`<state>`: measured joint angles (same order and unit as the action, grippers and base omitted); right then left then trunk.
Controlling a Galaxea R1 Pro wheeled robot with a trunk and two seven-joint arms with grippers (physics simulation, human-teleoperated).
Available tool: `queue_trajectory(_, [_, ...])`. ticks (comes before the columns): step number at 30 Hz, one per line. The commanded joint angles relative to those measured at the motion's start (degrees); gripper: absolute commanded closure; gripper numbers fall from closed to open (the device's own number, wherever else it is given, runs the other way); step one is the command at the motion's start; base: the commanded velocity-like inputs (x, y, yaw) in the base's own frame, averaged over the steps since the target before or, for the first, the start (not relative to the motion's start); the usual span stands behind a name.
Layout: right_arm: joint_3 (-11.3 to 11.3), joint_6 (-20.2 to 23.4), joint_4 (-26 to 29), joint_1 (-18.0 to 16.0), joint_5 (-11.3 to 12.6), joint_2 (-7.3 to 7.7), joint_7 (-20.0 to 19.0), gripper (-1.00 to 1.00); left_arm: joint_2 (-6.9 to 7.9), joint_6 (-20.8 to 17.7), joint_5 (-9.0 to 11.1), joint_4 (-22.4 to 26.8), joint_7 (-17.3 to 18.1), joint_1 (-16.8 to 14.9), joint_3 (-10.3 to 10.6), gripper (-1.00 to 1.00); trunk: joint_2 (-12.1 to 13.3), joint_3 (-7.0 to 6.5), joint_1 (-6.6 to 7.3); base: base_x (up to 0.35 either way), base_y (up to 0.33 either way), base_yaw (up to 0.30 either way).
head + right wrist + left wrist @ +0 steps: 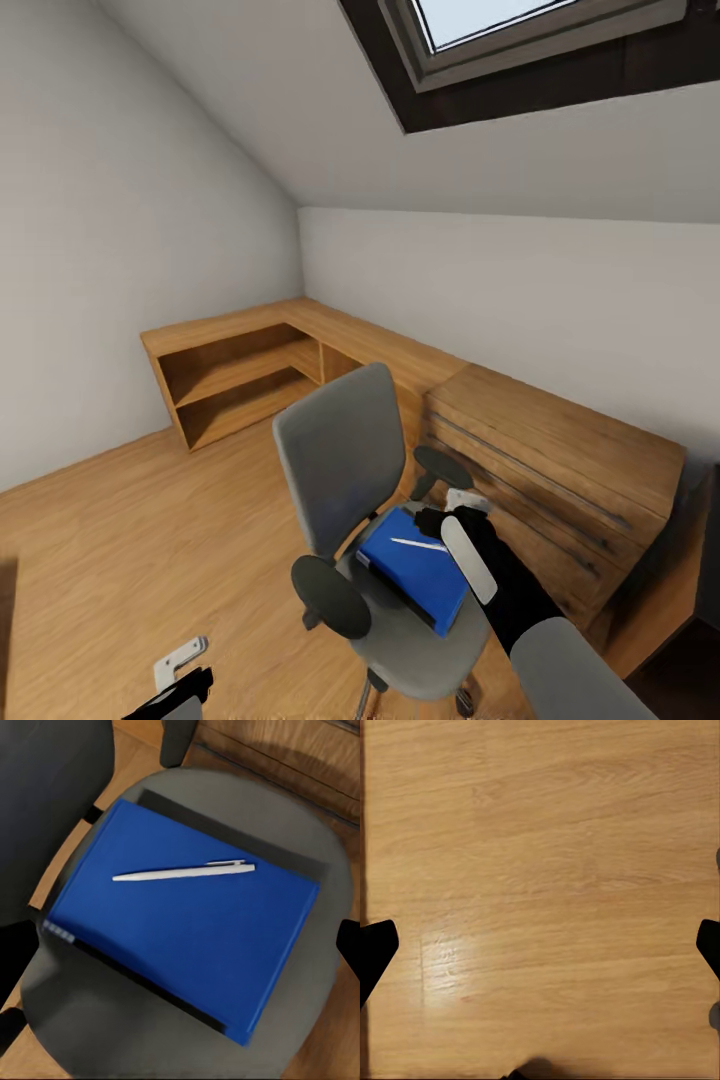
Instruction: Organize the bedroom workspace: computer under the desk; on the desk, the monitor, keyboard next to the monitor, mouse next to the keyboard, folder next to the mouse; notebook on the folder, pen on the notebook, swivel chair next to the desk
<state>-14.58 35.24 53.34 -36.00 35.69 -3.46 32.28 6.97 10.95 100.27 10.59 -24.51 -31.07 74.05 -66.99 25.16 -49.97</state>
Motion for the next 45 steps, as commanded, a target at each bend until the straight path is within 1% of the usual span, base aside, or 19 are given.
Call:
queue_trajectory(1, [-0.20, 0.08, 0.08, -0.04, 0.58, 0.03, 0.59, -1.00, 0.06, 0.29, 0.54, 0.22, -0.37, -0.05, 0.49, -1.00, -0.05, 0.07, 0.03, -0.269, -0.116, 0.275])
queue_trajectory(2, [-0.33, 0.10, 0.08, -0.04, 0.57, 0.05, 0.59, -1.00, 0.06, 0.30, 0.54, 0.22, -0.37, -0.05, 0.49, -1.00, -0.05, 0.07, 0.03, -0.273, -0.118, 0.276])
queue_trajectory(6, [-3.12, 0.16, 0.09, -0.04, 0.53, 0.22, 0.52, -1.00, 0.06, 0.30, 0.54, 0.22, -0.37, -0.05, 0.49, -1.00, -0.05, 0.07, 0.03, -0.244, -0.122, 0.277])
queue_trajectory(10, [-4.40, 0.17, 0.15, -0.04, 0.45, 0.35, 0.57, -1.00, 0.06, 0.30, 0.54, 0.20, -0.37, -0.05, 0.49, -1.00, -0.05, 0.07, 0.03, -0.083, -0.045, 0.153])
queue_trajectory(20, [-4.63, 0.14, 0.74, -0.04, 0.39, 1.34, 0.54, -1.00, 0.06, 0.30, 0.54, 0.20, -0.37, -0.05, 0.49, -1.00, -0.05, 0.07, 0.03, -0.006, -0.003, 0.011])
queue_trajectory(26, [-4.56, -0.17, 2.55, -0.04, 0.43, 1.51, 0.65, -1.00, 0.06, 0.30, 0.54, 0.20, -0.37, -0.05, 0.49, -1.00, -0.05, 0.09, 0.03, 0.000, 0.000, 0.000])
queue_trajectory(33, [-4.51, -0.14, 3.27, -0.04, 0.44, 1.56, 0.62, -1.00, 0.01, 0.30, 0.54, 0.22, -0.37, -0.05, 0.55, -1.00, -0.05, 0.11, 0.03, 0.000, -0.024, 0.016])
queue_trajectory(45, [-4.57, -0.19, 3.33, -0.04, 0.44, 1.53, 0.67, -1.00, -0.02, 0.30, 0.54, 0.22, -0.37, -0.05, 0.57, -1.00, -0.05, 0.11, 0.03, 0.000, -0.258, 0.231])
